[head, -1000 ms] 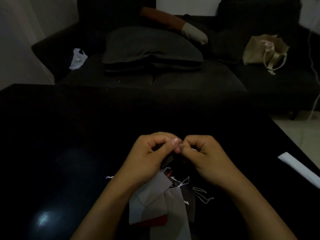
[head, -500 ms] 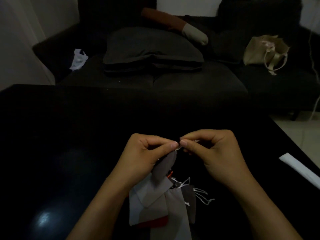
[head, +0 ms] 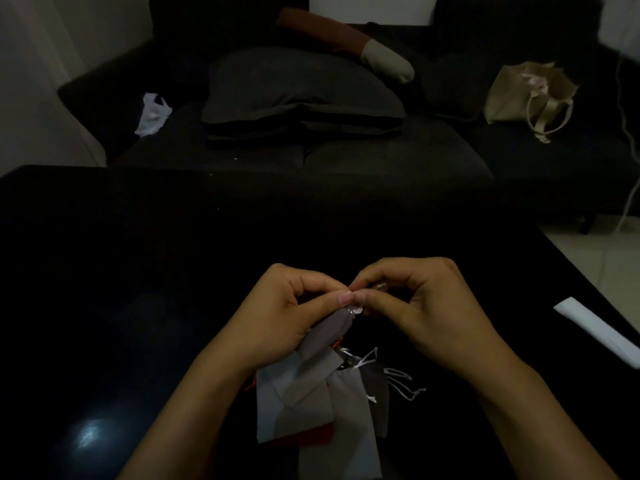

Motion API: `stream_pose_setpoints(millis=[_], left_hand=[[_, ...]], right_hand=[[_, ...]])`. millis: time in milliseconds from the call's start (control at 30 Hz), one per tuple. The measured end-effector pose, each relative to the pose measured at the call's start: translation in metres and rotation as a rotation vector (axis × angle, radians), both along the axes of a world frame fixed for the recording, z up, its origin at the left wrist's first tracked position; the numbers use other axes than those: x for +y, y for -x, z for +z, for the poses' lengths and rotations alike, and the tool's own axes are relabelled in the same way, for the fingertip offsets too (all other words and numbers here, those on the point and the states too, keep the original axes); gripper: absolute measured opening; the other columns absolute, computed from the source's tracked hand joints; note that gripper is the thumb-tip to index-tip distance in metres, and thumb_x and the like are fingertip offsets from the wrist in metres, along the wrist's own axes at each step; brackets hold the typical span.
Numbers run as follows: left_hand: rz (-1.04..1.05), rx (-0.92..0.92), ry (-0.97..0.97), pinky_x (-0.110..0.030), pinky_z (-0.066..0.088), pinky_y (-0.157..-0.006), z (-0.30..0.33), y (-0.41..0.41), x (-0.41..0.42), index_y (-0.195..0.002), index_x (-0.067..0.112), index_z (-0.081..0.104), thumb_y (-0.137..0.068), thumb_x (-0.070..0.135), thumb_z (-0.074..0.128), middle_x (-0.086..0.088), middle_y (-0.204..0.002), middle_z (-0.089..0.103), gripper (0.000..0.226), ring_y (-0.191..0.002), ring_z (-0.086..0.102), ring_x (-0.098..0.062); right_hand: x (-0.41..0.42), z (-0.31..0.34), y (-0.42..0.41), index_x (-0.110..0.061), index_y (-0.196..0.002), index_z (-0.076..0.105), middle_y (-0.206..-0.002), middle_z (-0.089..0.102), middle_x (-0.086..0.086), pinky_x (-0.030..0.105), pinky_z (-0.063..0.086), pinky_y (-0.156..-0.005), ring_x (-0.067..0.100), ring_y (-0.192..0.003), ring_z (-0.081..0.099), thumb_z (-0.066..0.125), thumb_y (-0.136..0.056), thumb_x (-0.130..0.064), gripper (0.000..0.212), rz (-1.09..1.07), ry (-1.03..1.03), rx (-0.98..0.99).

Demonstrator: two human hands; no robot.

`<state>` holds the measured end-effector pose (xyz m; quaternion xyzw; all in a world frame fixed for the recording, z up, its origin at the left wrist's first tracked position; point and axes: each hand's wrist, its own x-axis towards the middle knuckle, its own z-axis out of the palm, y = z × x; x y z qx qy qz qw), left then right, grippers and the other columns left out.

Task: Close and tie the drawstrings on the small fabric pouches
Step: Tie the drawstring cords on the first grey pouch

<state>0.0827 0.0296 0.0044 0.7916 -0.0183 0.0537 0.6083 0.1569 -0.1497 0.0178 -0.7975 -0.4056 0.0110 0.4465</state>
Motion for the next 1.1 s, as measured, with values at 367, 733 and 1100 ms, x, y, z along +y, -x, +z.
stream_pose_setpoints(millis=[367,733,1100], left_hand=[[0.07,0.11,0.369,-0.02,0.055,-0.064,0.009,0.0,-0.006,-0.081,-0.001,0.075,-0.072,0.019,0.071,-0.015,-0.081,0.076,0.022,-0.072,0.072,-0.017],[0.092,0.301,0.681,-0.026,0.058,-0.07,0.008,-0.001,-0.012,-0.077,0.002,0.074,-0.071,0.014,0.069,-0.017,-0.083,0.074,0.014,-0.073,0.071,-0.02],[0.097,0.39,0.665,-0.028,0.06,-0.068,0.005,-0.002,-0.005,-0.084,0.0,0.073,-0.073,0.007,0.067,-0.017,-0.085,0.073,0.014,-0.073,0.071,-0.019]], right_hand=[[0.0,0.01,0.002,-0.007,-0.081,0.067,-0.064,0.064,0.007,0.02,0.047,-0.061,0.012,-0.06,0.059,0.064,-0.091,-0.005,0.01,0.153,-0.167,0.277],[0.004,0.005,0.005,-0.015,-0.085,0.057,-0.064,0.054,-0.003,0.019,0.04,-0.057,0.005,-0.061,0.048,0.054,-0.098,-0.01,0.015,0.119,-0.069,0.304],[0.002,0.004,0.005,-0.015,-0.087,0.056,-0.067,0.055,-0.006,0.022,0.041,-0.057,0.004,-0.061,0.048,0.053,-0.099,-0.013,0.012,0.125,0.042,0.276]])
